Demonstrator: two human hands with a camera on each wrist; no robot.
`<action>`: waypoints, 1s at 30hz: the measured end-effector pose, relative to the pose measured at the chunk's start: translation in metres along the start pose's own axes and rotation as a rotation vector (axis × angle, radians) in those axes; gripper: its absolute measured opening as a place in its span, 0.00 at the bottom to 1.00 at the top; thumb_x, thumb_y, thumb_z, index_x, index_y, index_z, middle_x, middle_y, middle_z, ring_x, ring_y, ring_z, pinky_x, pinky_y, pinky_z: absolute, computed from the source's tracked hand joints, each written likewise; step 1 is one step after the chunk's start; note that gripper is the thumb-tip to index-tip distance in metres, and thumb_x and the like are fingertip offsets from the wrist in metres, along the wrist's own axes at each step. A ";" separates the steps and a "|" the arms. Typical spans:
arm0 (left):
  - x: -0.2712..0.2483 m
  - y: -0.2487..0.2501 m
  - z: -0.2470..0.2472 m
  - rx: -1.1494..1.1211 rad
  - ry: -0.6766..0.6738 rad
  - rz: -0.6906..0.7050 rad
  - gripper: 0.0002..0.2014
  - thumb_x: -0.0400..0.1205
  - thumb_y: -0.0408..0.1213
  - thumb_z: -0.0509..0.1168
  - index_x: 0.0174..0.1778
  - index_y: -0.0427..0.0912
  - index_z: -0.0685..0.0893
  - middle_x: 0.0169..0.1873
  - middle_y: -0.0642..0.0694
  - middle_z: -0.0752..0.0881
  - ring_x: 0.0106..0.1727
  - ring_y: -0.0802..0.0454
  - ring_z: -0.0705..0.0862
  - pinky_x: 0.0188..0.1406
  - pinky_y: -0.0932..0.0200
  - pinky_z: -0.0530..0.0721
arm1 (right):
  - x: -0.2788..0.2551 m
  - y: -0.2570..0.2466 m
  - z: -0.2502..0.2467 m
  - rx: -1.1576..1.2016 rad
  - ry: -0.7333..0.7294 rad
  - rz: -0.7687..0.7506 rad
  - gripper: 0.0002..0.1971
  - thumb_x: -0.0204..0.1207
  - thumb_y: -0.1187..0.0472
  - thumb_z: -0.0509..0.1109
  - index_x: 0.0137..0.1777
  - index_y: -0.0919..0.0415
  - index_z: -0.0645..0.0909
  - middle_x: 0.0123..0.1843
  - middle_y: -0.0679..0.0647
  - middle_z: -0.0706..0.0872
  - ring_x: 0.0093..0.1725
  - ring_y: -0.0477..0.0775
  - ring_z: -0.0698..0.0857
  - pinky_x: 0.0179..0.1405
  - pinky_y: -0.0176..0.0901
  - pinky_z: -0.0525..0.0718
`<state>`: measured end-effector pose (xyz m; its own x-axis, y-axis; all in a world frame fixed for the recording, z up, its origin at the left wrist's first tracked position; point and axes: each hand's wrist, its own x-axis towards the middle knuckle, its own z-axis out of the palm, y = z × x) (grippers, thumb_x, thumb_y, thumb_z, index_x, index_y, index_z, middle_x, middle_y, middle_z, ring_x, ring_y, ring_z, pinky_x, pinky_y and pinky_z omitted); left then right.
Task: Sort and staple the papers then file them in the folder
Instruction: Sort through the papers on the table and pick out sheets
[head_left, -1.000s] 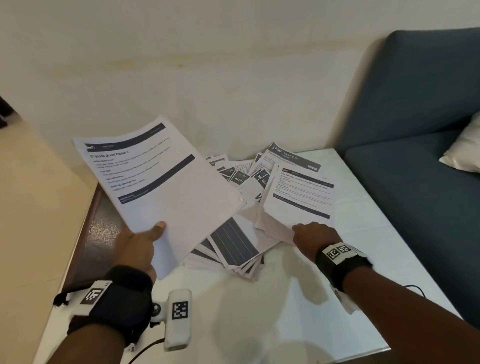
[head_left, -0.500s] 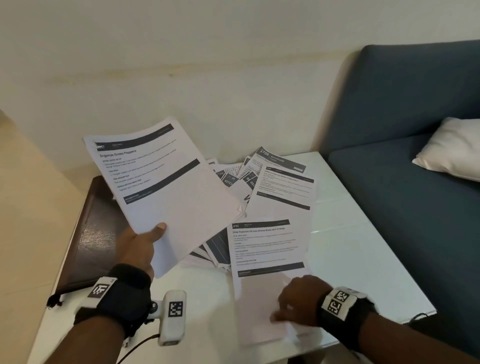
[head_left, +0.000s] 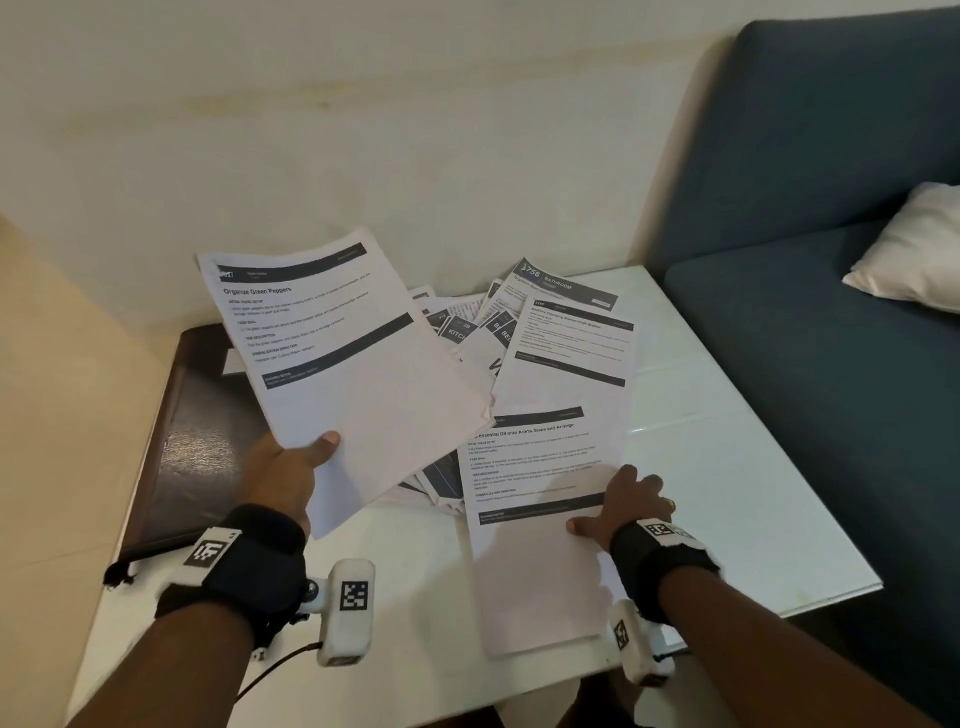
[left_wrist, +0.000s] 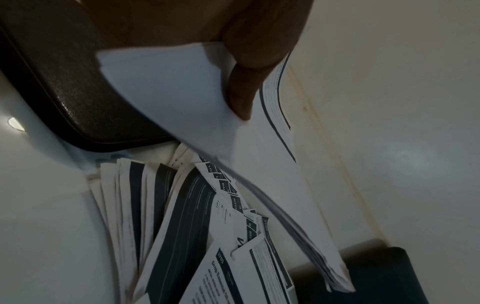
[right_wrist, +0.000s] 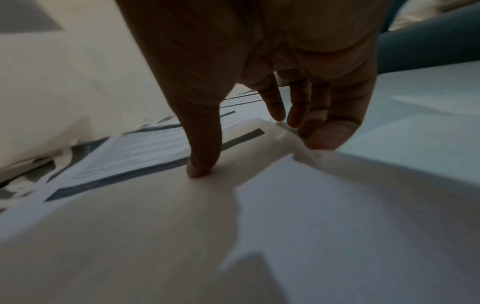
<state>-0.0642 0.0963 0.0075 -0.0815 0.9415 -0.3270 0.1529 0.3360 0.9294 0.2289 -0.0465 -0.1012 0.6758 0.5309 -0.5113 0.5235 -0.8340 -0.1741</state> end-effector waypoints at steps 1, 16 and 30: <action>0.001 -0.002 -0.001 0.017 -0.002 -0.004 0.11 0.82 0.32 0.70 0.57 0.43 0.77 0.54 0.43 0.81 0.56 0.40 0.76 0.60 0.45 0.73 | 0.002 -0.001 -0.001 0.028 -0.014 0.008 0.46 0.59 0.40 0.84 0.69 0.59 0.63 0.67 0.61 0.70 0.67 0.67 0.76 0.64 0.56 0.79; -0.010 -0.014 0.018 0.044 -0.253 -0.034 0.13 0.80 0.25 0.70 0.60 0.39 0.83 0.49 0.48 0.87 0.52 0.47 0.83 0.61 0.46 0.78 | 0.000 0.012 -0.045 0.506 0.075 -0.229 0.12 0.81 0.66 0.64 0.61 0.60 0.84 0.61 0.60 0.87 0.61 0.63 0.83 0.60 0.47 0.78; -0.026 -0.015 0.033 0.124 -0.550 -0.111 0.13 0.80 0.28 0.71 0.58 0.46 0.83 0.52 0.43 0.91 0.57 0.39 0.87 0.61 0.39 0.82 | -0.046 -0.004 -0.103 1.055 -0.069 -0.364 0.14 0.84 0.66 0.63 0.61 0.51 0.86 0.58 0.52 0.90 0.58 0.63 0.86 0.62 0.67 0.84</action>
<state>-0.0321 0.0673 -0.0034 0.4159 0.7640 -0.4933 0.2899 0.4028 0.8682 0.2487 -0.0523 0.0098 0.5244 0.7874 -0.3239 -0.0403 -0.3570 -0.9332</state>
